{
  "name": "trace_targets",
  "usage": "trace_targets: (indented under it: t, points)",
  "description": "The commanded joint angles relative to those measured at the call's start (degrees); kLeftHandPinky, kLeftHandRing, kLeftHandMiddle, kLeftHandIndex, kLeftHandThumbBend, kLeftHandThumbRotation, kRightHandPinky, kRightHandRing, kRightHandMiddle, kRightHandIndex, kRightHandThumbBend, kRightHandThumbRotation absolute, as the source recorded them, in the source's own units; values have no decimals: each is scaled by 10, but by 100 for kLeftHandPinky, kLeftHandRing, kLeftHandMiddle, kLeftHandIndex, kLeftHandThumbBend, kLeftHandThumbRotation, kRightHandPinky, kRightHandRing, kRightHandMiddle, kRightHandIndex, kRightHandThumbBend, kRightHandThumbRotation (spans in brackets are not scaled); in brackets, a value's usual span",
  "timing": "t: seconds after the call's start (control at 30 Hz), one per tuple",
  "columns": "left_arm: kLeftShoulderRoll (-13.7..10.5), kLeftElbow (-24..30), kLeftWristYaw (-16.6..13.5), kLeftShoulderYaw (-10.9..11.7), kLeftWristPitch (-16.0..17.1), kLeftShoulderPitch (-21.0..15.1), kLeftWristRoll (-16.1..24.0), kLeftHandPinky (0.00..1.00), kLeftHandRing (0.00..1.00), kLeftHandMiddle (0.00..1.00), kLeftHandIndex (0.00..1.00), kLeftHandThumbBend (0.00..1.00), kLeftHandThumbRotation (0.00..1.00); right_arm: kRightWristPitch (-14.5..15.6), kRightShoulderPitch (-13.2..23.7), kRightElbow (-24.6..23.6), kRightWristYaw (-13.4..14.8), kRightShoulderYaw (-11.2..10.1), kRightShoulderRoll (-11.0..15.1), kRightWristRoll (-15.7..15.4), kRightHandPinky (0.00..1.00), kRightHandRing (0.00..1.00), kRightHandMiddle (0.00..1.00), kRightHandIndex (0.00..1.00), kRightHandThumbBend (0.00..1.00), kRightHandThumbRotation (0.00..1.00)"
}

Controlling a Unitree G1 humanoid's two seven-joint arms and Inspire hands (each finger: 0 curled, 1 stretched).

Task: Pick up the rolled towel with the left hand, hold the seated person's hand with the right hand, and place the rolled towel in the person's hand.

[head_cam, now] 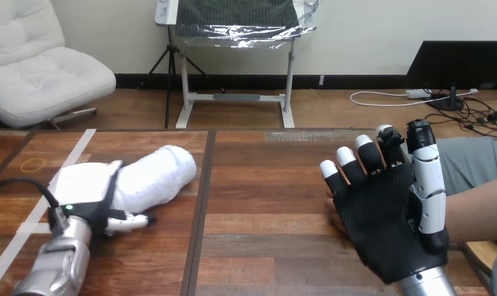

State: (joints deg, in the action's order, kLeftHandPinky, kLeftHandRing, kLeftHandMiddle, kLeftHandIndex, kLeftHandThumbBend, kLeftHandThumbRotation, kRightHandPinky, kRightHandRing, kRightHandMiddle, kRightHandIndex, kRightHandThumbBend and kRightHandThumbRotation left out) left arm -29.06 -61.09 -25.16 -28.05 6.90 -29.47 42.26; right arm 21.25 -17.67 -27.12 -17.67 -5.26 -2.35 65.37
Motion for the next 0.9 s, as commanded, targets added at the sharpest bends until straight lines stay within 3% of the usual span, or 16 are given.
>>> trace_targets:
  t: [0.0,0.4,0.87]
  points:
    - [2,7,-37,15,39,-16,-12,69,71,72,74,70,33,-2,-69,-24,-11,11,-8,3,16,24,33,35,56,29]
    - [10,-12,-80,16,80,-19,-17,35,40,47,53,64,9,-1,-69,-18,-8,10,-10,-2,16,24,33,34,54,30]
    - [10,-25,-101,11,108,-19,-9,28,34,41,51,61,1,-3,-67,-18,-2,10,-14,-6,15,23,33,35,51,30]
